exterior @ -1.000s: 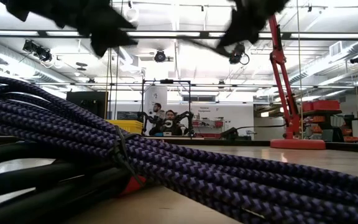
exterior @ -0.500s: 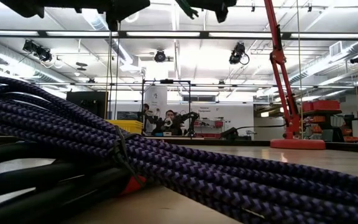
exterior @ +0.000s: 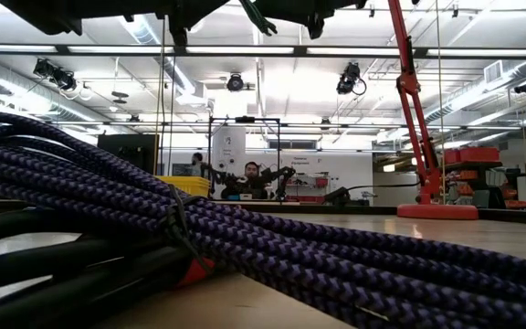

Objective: Pick & Place USB Port
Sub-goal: Put the black and green USB cable into the yellow bin

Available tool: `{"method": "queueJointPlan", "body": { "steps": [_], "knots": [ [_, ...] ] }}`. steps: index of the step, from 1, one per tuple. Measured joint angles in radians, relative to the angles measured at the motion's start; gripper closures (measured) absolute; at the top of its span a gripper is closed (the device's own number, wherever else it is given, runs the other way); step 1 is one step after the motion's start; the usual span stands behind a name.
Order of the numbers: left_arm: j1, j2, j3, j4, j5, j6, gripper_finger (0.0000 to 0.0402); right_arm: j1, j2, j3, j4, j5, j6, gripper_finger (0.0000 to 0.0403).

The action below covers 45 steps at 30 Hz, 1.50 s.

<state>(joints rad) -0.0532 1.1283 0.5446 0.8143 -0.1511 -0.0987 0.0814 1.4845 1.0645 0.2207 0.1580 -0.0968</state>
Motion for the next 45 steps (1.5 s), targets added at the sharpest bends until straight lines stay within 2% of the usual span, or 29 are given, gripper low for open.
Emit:
{"method": "queueJointPlan", "body": {
  "steps": [3,8,11,14,18,19,28,34,37,41,45],
  "knots": [
    [0.0,0.028,0.0,0.032,0.038,-0.016,0.0189,-0.004,0.0,0.0,0.0,-0.002,-0.01,0.0403],
    [0.007,0.052,0.0,0.078,0.045,-0.02,0.019,-0.006,0.0,0.0,0.002,-0.011,0.001,0.0403],
    [0.014,0.052,0.0,0.078,0.044,-0.021,0.0206,-0.006,0.0,0.0,0.001,-0.017,0.002,0.0403],
    [0.013,0.052,0.0,0.08,0.044,-0.02,0.0253,-0.006,0.0,0.0,0.001,-0.019,0.002,0.0403],
    [0.013,0.052,0.0,0.076,0.046,-0.007,0.0365,-0.006,0.0,0.0,-0.003,-0.016,0.002,0.0403],
    [0.013,0.052,0.0,0.075,0.045,-0.002,0.0377,-0.006,0.0,0.0,-0.004,-0.018,0.002,0.0403],
    [0.012,0.05,0.0,0.05,0.009,0.007,0.0381,-0.006,0.0,0.0,-0.015,-0.012,0.005,0.04],
    [0.012,0.05,0.0,0.013,-0.02,0.009,0.0381,-0.026,-0.001,0.0,-0.057,0.005,-0.003,0.0369],
    [0.013,0.034,0.0,-0.067,-0.096,0.022,0.0381,-0.039,-0.001,0.0,-0.09,0.043,0.006,0.0351],
    [0.018,-0.003,0.0,-0.168,-0.221,0.06,0.0382,-0.053,-0.005,0.0,-0.1,0.043,0.002,0.0327],
    [0.079,-0.077,0.0,-0.313,-0.377,0.111,0.0383,-0.058,-0.005,0.0,-0.111,0.043,0.013,0.0305]
  ]
}}
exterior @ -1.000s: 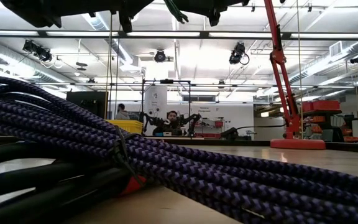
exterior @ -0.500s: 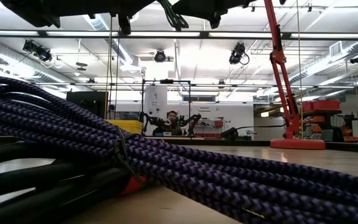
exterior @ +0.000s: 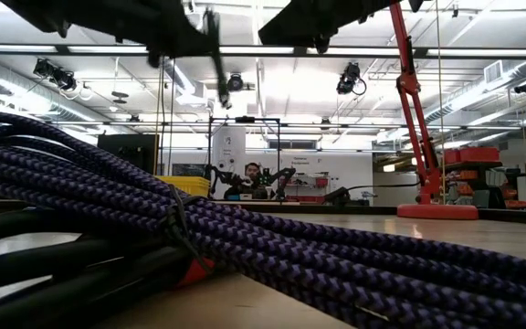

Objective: Pick & Place USB Port
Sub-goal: Put the black and green USB cable into the yellow bin

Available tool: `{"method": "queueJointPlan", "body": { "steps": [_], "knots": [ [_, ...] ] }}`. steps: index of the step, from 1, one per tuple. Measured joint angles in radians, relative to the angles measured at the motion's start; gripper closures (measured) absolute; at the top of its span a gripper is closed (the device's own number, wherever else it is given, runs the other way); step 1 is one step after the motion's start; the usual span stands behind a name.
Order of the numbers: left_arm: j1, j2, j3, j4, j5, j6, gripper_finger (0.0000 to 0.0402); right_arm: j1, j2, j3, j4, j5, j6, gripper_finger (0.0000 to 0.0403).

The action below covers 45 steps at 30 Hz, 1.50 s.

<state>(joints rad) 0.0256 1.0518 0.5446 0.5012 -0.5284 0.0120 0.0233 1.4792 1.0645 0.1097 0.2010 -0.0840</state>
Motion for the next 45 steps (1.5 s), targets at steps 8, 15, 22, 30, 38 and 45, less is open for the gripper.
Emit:
{"method": "queueJointPlan", "body": {
  "steps": [8,15,22,30,38,45],
  "knots": [
    [0.315,-0.056,0.0,-0.206,0.061,-0.082,0.0383,0.004,0.0,0.0,-0.008,-0.028,0.024,0.0289],
    [0.556,-0.005,0.0,-0.269,0.17,-0.119,0.0385,0.01,0.0,0.0,-0.008,-0.076,0.042,0.0297],
    [0.66,0.046,0.0,-0.288,0.205,-0.128,0.0385,0.02,0.001,0.0,-0.006,-0.081,0.024,0.03],
    [0.692,0.137,0.0,-0.287,0.211,-0.136,0.0385,0.02,0.037,0.0,0.014,-0.083,0.023,0.0301],
    [0.692,0.252,0.023,-0.285,0.212,-0.159,0.0385,0.02,0.089,0.0,0.059,-0.09,-0.005,0.0301],
    [0.691,0.344,0.12,-0.36,0.229,-0.17,0.0385,0.019,0.082,0.0,0.081,-0.089,-0.015,0.0301]
  ]
}}
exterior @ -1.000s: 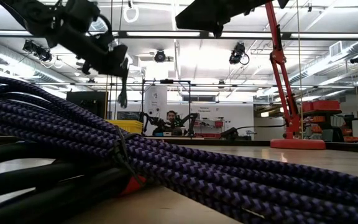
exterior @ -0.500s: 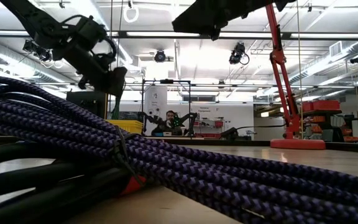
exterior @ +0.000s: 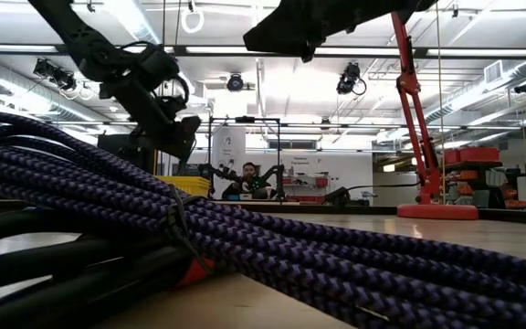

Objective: Pick & Place USB Port
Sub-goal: Put the black and green USB cable into the yellow bin

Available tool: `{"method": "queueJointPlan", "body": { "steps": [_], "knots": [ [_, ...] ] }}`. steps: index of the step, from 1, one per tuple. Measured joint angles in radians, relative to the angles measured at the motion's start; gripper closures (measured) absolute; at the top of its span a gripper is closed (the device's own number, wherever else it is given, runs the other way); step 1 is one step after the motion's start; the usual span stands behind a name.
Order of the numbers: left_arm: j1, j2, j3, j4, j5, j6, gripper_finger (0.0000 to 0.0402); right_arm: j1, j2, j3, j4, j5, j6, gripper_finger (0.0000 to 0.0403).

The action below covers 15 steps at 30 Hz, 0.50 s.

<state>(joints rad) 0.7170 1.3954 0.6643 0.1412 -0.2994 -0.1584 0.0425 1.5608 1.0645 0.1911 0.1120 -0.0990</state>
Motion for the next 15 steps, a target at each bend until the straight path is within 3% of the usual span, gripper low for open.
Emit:
{"method": "queueJointPlan", "body": {
  "steps": [4,8,15],
  "knots": [
    [0.0,0.053,0.073,-0.133,-0.063,-0.008,0.0385,0.0,0.0,0.0,-0.018,0.0,0.0,0.0301],
    [0.0,0.086,0.101,-0.151,-0.065,-0.015,0.0385,0.0,0.0,0.0,-0.02,0.002,-0.007,0.0301],
    [0.006,0.092,0.107,-0.156,0.017,-0.042,0.0383,0.0,0.0,0.0,-0.027,0.003,-0.014,0.0301]
  ]
}}
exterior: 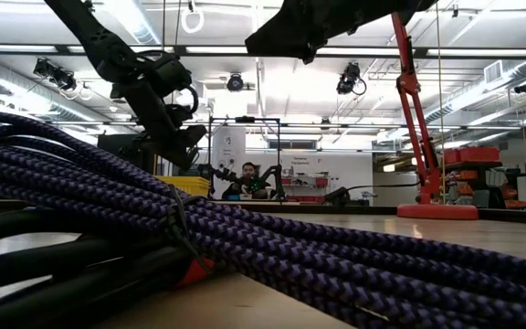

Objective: Pick & Place USB Port
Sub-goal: Put the black and green USB cable into the yellow bin, then put the black and blue USB cable into the yellow bin

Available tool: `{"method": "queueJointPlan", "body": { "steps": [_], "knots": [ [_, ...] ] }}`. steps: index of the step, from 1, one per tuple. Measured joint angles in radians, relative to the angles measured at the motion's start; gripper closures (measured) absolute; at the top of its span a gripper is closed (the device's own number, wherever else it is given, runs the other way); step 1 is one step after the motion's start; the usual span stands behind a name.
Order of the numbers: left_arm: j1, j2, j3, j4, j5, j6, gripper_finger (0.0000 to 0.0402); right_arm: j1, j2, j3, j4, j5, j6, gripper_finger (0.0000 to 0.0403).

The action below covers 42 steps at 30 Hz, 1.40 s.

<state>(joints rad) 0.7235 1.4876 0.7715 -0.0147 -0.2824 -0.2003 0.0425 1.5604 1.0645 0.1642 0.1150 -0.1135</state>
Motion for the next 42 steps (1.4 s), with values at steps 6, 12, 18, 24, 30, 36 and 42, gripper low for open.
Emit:
{"method": "queueJointPlan", "body": {
  "steps": [6,12,18,24,30,36,42],
  "knots": [
    [-0.001,0.0,0.0,0.0,0.015,-0.017,0.036,-0.002,0.0,0.0,-0.006,0.0,0.0,0.0301],
    [-0.001,0.0,-0.002,-0.002,0.043,-0.02,0.0302,-0.002,0.0,0.0,-0.008,0.0,0.0,0.0301],
    [-0.001,0.0,-0.002,0.001,0.043,-0.028,0.0275,-0.002,0.0,0.0,-0.013,0.0,0.0,0.0301],
    [-0.001,0.0,-0.002,0.006,0.1,-0.041,0.0267,-0.003,0.0,0.0,-0.058,-0.001,0.031,0.0301],
    [-0.041,-0.016,-0.002,0.03,0.332,0.0,0.0269,0.009,-0.001,-0.02,-0.162,-0.003,0.096,0.0301],
    [-0.154,-0.043,-0.002,-0.018,0.575,0.091,0.0269,0.02,-0.001,-0.125,-0.125,-0.002,0.178,0.0301],
    [-0.332,-0.077,-0.002,-0.294,0.653,0.203,0.0269,0.017,-0.001,-0.215,0.005,-0.001,0.209,0.0301]
  ]
}}
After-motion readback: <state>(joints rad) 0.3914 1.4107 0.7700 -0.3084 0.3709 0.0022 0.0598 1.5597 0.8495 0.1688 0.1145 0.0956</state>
